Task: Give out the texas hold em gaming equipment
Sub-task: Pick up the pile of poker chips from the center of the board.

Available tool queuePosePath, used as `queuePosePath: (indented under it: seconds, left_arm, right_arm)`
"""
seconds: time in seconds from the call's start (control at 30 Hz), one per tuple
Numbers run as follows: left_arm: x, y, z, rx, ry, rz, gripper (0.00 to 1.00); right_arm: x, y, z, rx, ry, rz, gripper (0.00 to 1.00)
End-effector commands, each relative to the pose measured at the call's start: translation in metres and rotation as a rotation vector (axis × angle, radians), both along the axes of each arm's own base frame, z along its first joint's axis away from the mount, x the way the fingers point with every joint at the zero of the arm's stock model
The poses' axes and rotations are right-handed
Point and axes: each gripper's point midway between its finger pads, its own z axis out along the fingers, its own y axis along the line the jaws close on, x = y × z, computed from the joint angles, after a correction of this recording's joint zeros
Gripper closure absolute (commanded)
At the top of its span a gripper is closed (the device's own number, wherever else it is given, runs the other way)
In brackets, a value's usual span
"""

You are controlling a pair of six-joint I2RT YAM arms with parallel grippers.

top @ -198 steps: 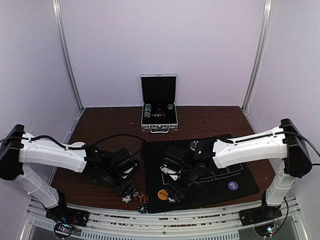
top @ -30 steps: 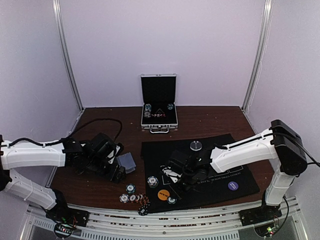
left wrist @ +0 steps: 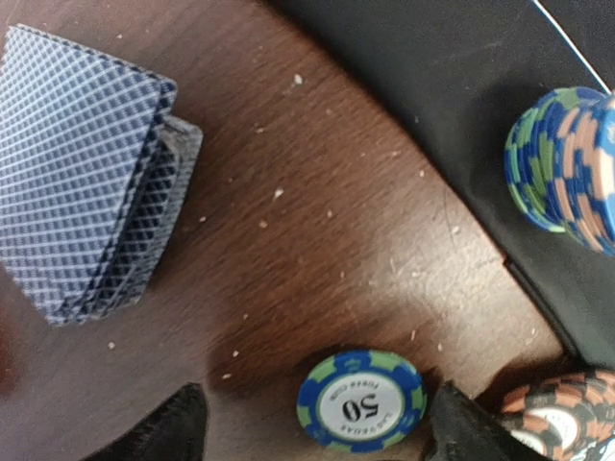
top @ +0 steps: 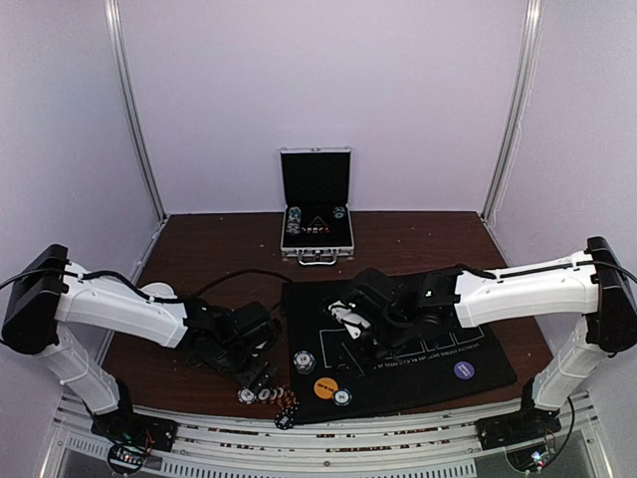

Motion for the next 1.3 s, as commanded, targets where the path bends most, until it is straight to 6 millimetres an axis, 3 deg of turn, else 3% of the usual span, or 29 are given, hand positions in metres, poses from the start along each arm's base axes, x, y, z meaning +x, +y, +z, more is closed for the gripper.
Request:
queuePosePath:
  seconds: [0.0,0.23,0.43,0.53,0.67,0.83,1.07,1.27]
  left_arm:
    - [0.001,-0.015,-0.003,-0.023,0.012,-0.031,0.22]
    - [-0.011,0.007,-0.018,0.051,0.064,-0.017,0.46]
    - [-0.020,0.026,-0.022,0.107,0.092,0.010,0.54]
    - [-0.023,0.033,-0.023,0.130,0.104,0.027,0.53]
    - [-0.027,0.037,-0.026,0.143,0.127,0.036,0.44]
    - [-0.030,0.039,-0.032,0.160,0.147,0.034,0.47]
    - [-0.031,0.025,-0.027,0.094,0.154,0.006,0.73]
    - [-0.021,0.022,-0.007,0.074,0.101,0.023,0.96]
  right_arm:
    - [0.000,-0.007,-0.011,-0.044,0.006,-0.002,0.62]
    - [0.002,-0.009,-0.009,-0.049,-0.006,-0.005,0.61]
    - [0.003,-0.009,-0.008,-0.053,-0.008,0.000,0.61]
    - [0.003,-0.009,-0.008,-0.053,-0.008,-0.003,0.61]
    - [0.003,-0.010,-0.009,-0.054,-0.008,-0.004,0.61]
    - [0.003,-0.010,-0.008,-0.054,-0.008,-0.003,0.61]
    - [0.005,-0.012,-0.004,-0.049,-0.019,-0.012,0.61]
    - [0.008,-0.011,0.004,-0.029,-0.033,-0.020,0.61]
